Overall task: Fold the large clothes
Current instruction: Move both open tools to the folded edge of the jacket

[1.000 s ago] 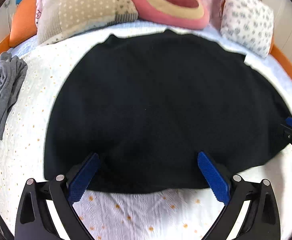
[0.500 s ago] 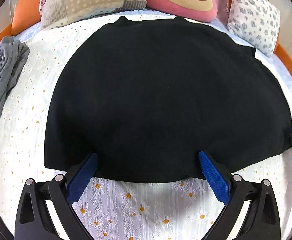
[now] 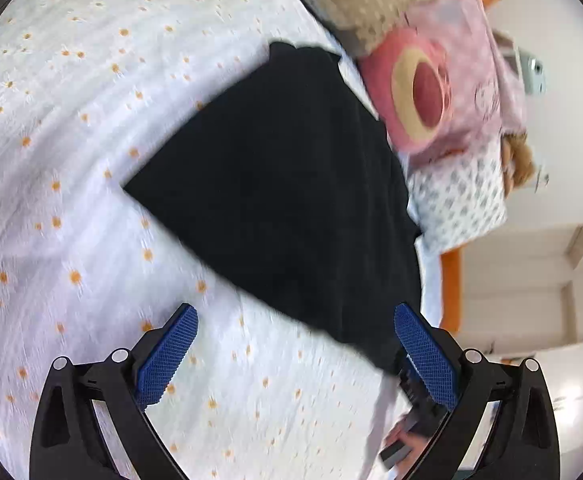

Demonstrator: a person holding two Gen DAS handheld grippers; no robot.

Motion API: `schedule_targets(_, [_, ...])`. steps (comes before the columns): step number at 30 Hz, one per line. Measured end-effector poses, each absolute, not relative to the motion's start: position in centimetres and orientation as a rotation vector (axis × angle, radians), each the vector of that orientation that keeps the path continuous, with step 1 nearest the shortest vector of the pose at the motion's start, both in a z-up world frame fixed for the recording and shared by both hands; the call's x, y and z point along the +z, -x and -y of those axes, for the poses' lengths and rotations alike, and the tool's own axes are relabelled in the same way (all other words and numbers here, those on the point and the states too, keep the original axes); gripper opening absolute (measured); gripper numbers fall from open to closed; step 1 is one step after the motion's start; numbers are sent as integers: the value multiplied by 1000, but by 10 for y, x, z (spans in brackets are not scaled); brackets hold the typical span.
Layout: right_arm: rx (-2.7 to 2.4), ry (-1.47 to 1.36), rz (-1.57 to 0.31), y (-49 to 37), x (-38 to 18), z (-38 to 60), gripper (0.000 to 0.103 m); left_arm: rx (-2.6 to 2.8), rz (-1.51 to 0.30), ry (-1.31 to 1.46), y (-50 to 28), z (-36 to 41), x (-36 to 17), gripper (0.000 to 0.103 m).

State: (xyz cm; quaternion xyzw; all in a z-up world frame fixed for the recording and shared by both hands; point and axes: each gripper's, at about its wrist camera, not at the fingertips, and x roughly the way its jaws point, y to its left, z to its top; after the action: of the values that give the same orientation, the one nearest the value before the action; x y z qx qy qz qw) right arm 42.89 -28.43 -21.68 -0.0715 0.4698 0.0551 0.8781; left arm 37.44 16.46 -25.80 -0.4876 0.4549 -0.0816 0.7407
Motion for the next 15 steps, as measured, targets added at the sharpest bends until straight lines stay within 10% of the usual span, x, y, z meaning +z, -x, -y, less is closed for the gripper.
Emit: schedule_targets(15, [147,135,-976,-432,-217,288,61,-180,-840,1184,-412,-179,-258,100])
